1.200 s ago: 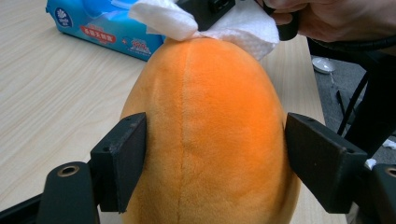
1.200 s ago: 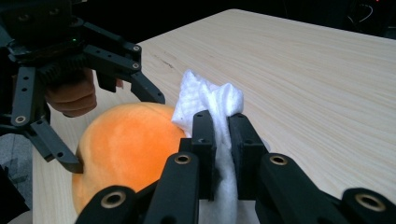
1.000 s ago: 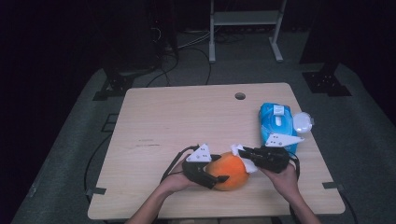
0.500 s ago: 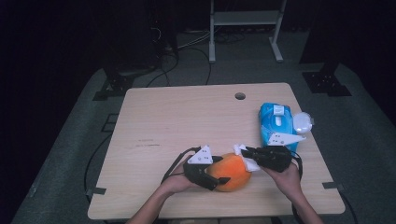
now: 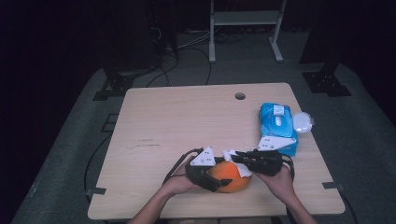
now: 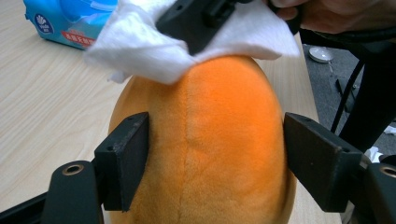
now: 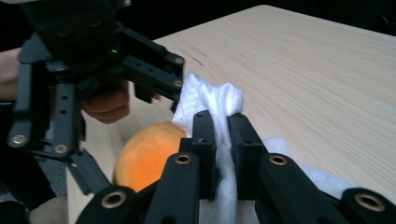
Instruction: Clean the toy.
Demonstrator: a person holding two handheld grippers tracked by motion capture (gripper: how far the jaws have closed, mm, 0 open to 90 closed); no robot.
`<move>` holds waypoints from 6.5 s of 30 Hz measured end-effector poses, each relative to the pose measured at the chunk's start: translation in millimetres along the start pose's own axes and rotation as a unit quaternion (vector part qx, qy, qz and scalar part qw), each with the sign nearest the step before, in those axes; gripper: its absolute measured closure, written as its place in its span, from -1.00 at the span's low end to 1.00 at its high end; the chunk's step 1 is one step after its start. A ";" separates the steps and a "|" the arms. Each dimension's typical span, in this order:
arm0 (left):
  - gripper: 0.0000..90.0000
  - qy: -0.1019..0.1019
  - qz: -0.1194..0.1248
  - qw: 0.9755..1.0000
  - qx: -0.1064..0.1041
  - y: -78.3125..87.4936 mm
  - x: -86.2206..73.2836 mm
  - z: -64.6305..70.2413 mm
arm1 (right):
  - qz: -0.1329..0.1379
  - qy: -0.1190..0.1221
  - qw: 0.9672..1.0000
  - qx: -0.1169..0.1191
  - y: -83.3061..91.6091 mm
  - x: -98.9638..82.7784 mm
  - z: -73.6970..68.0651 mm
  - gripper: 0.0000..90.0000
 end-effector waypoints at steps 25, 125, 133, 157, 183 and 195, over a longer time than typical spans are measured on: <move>-0.46 -0.007 -0.012 1.000 -0.018 1.9 -0.5 2.6 | -0.010 0.010 1.000 0.007 1.5 -0.9 -5.8 0.81; -0.81 0.045 0.038 0.998 -0.023 -16.9 -6.7 -9.0 | 0.005 -0.016 0.999 -0.040 27.1 -10.0 9.2 0.80; -0.37 0.034 0.048 0.998 -0.017 -12.1 -0.3 -7.3 | 0.017 -0.016 0.999 -0.035 26.2 -3.1 5.7 0.80; -0.41 0.031 0.051 0.998 0.025 11.8 14.6 -16.0 | 0.051 -0.054 0.997 0.007 5.3 7.5 -6.3 0.80; -0.81 0.059 0.076 0.995 -0.020 2.8 -3.1 -26.3 | 0.053 -0.031 0.998 -0.009 6.0 7.0 2.0 0.80; -0.87 0.047 0.054 0.997 -0.015 2.0 -3.0 -25.8 | 0.052 -0.032 0.998 -0.011 8.1 6.1 4.3 0.80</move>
Point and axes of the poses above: each handheld gripper's, and its own axes: y roughly backward along the jaws, x roughly out of its top, z roughly to its right, the point moved 8 cm from there along -y, roughly forward along the jaws, and after that the axes turned 2 degrees about -y, right-handed, at the moved point
